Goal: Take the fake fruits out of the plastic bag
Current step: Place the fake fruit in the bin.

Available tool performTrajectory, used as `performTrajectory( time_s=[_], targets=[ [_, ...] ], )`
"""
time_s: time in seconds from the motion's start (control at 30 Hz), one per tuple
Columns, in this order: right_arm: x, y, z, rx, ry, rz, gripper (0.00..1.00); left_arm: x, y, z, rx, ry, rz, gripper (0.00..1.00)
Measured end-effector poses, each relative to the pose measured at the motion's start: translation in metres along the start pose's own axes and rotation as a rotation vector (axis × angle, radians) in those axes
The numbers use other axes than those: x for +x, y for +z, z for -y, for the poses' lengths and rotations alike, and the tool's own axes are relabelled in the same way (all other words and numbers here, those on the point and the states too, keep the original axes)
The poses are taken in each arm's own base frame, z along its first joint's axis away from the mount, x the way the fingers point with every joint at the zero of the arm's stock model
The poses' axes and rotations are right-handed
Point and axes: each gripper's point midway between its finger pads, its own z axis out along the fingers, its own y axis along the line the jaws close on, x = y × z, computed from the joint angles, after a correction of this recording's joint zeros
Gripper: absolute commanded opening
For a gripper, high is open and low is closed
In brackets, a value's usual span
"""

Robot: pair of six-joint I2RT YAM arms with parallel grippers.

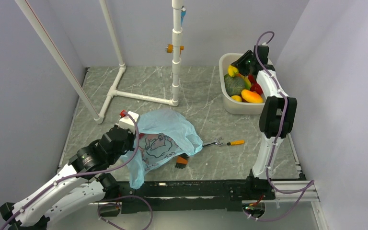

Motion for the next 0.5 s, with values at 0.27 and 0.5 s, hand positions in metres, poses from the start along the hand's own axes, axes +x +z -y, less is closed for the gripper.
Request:
performTrajectory(
  time_s=[0.27,0.5],
  targets=[
    [0.013,0.017,0.019,0.037,-0.014,-0.033,0.43,0.000,0.000,-0.001,-0.005,-0.001,0.002,0.00],
    [0.021,0.017,0.023,0.066,-0.060,-0.055,0.68,-0.001,0.000,-0.001,-0.006,-0.002,0.003,0.00]
  ],
)
